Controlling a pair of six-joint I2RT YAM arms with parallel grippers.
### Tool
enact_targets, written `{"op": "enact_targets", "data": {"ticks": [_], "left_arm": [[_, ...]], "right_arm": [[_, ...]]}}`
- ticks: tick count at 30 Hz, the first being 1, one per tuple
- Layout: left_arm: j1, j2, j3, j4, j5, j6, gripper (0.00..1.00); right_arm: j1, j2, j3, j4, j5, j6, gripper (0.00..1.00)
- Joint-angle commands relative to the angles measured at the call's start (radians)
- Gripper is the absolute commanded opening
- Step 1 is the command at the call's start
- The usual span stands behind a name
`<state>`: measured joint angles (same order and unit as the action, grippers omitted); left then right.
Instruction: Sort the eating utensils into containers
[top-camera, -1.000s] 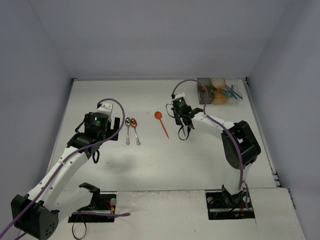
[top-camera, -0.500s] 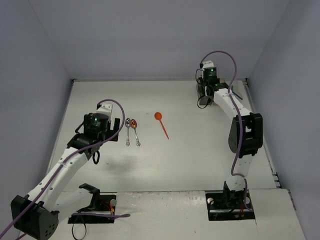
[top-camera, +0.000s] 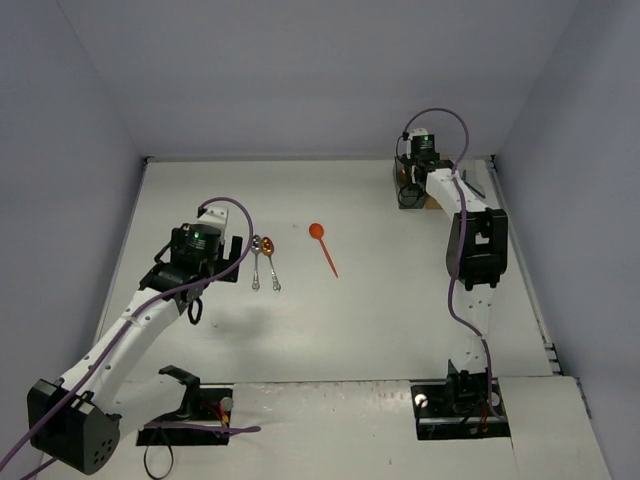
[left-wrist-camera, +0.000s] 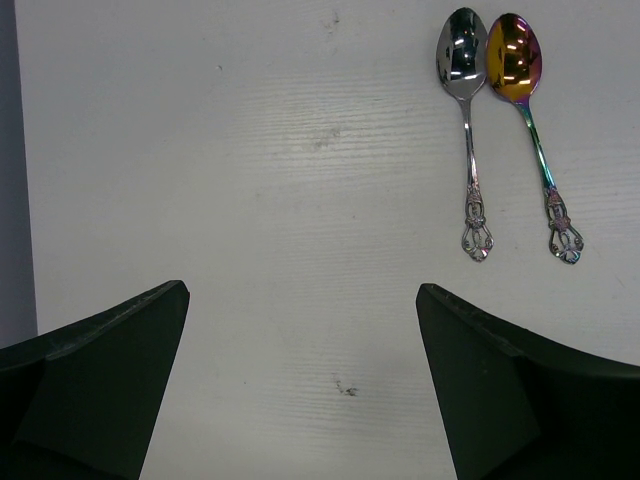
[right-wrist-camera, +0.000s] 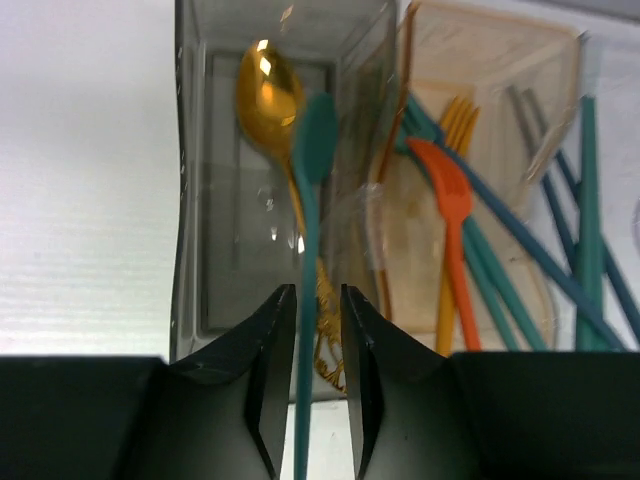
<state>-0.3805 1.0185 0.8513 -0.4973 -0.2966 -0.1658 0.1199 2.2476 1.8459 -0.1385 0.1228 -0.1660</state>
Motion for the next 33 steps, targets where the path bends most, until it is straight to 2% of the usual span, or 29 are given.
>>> {"op": "enact_targets", "data": {"ticks": [1,4,10,17,22,26,33], "left_arm": [[-0.006,0.018,0.026,0.032,0.005,0.006,0.97],[-0.006,0.015,0.028,0.032,0.007,0.005,0.97],[-0.005,0.005,0.028,0.036,0.012,0.003,0.97],[-0.006,-0.013,0.029,0.044,0.017,0.0,0.97],[-0.005,-0.024,0.026,0.044,0.015,0.0,0.97],[-0.006,-0.03,0.025,0.039,0.009,-0.003,0.97],[-0.007,-0.045,0.019,0.032,0.001,-0.008,0.97]], "right_arm": [[0.0,-0.045,0.087,0.033,0.003,0.005,0.31],[0.008,-0.113,0.067,0.028,-0.009,0.024,0.41],[0.059,-0.282,-0.087,0.029,-0.088,0.071,0.49],[0.25,-0.406,-0.296,0.03,-0.176,0.151,0.56],[0.367,-0.365,-0.375,0.03,-0.202,0.218,0.57],[0.436,-0.315,-0.368,0.031,-0.186,0.223,0.56],[0.476,-0.207,-0.329,0.041,-0.164,0.24,0.54]]}}
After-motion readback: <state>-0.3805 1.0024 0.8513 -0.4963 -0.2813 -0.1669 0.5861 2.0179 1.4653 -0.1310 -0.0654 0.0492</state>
